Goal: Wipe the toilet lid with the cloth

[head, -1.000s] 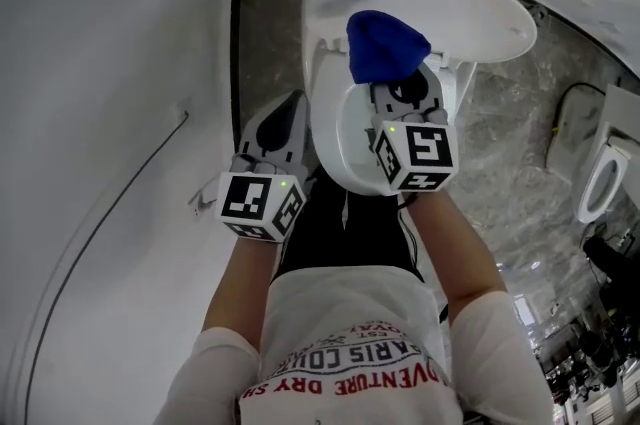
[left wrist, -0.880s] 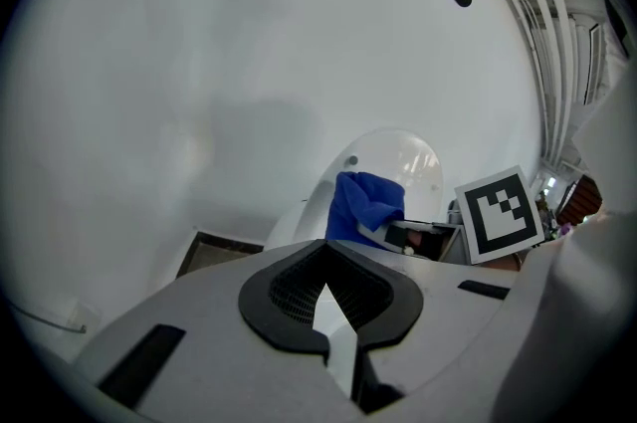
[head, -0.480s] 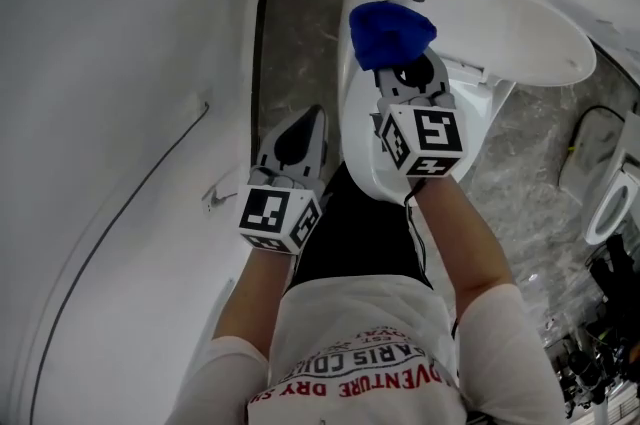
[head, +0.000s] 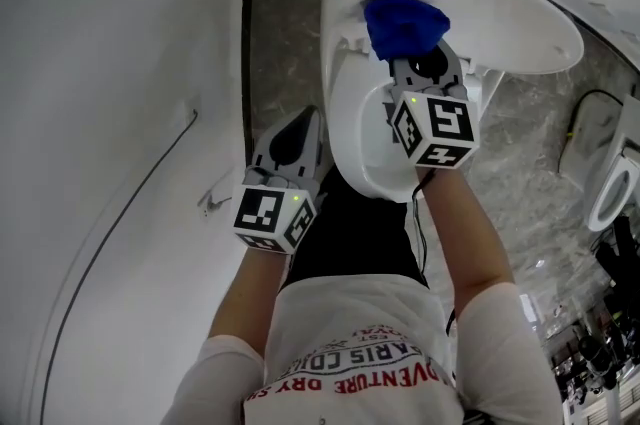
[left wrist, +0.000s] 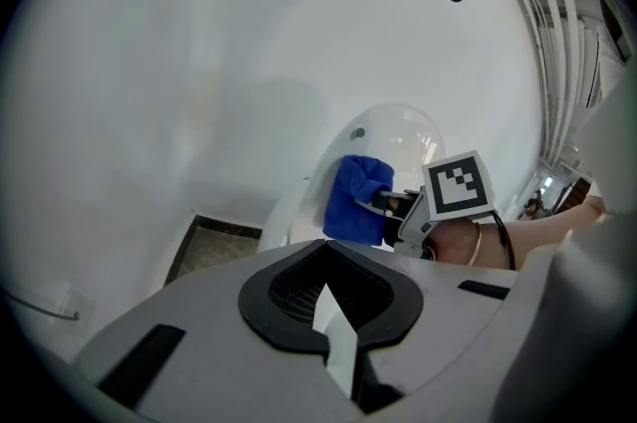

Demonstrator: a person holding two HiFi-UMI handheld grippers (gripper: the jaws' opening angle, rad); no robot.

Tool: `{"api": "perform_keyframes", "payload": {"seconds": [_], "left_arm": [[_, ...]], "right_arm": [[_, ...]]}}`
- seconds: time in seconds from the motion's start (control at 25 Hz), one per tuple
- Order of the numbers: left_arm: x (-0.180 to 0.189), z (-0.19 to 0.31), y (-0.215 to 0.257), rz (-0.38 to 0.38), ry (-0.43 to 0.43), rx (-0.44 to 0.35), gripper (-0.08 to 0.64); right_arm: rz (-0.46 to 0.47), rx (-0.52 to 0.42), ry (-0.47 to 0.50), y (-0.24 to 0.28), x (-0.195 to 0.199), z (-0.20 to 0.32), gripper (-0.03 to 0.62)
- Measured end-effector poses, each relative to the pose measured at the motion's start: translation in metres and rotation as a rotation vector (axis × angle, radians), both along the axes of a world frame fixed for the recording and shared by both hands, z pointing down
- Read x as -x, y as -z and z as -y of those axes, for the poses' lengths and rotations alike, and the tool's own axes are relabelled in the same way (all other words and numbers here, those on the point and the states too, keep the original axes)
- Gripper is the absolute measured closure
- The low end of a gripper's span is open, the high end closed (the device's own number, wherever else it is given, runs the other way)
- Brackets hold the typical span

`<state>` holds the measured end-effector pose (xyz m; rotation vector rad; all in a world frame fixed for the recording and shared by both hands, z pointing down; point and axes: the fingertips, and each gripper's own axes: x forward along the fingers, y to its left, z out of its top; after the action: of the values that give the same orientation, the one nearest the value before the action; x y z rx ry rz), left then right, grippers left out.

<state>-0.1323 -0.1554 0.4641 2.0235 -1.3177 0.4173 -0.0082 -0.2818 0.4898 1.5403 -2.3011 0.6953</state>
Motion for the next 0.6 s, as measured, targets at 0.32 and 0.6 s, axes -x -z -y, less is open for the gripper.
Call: {"api": "perform_keyframes", "payload": {"seconds": [0.32,0.6], "left_arm": [[-0.044,0.015,-0.002,-0.014,-0.045,-0.003,0.554],[-0.097,0.022,0.002,-0.026,-0.095,-0.003,0.554]], "right_arm": [[-0.029,0.008,-0.030,-0.002,-0.047,0.001,0.494],[-0.091,0.030,-0.086,0.002,-0.114,-0.006,0.494]]}}
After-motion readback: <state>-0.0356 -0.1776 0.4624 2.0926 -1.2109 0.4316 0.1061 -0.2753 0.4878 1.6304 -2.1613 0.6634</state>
